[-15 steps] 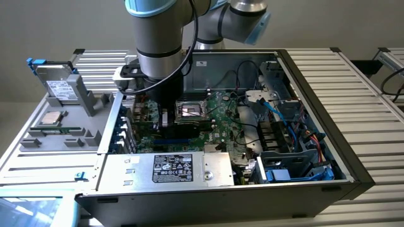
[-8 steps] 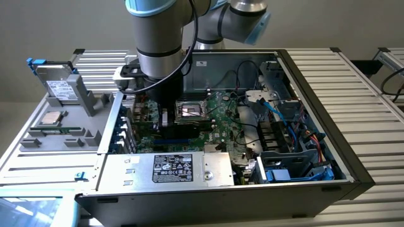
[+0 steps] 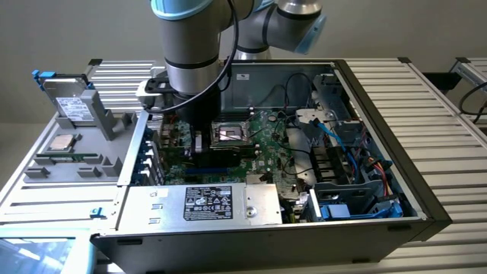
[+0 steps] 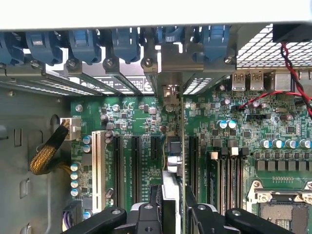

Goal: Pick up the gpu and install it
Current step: 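Insert the gpu into the slot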

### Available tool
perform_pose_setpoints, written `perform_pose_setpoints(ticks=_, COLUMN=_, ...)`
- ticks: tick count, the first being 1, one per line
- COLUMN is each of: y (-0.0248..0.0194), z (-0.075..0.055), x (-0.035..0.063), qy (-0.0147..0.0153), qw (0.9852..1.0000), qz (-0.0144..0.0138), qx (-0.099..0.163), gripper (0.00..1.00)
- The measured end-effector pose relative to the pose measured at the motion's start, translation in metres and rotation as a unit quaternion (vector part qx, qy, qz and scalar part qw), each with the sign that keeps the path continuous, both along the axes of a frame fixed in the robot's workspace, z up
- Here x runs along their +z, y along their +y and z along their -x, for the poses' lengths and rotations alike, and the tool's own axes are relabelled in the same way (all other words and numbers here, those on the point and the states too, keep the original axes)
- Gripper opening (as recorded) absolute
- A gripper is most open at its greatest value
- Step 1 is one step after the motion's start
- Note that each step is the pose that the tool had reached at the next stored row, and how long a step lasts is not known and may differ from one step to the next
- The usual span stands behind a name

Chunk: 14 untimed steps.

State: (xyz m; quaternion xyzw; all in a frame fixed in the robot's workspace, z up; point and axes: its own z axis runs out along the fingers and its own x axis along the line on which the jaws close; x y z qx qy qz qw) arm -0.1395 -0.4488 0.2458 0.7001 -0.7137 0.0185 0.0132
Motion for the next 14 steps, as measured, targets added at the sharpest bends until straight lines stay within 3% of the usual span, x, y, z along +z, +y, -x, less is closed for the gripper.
perform_pose_setpoints(ticks=9, y=0.0000, z=0.0001, x=-0.0020, qy=0.0000, qw=1.0000, qz=0.0017, qx=0.000, gripper=0.29)
perform_pose_setpoints(ticks=14, y=-0.0012, z=0.0003, x=-0.0021, qy=-0.0001, qw=1.0000, qz=0.0011, qx=0.000, gripper=0.29)
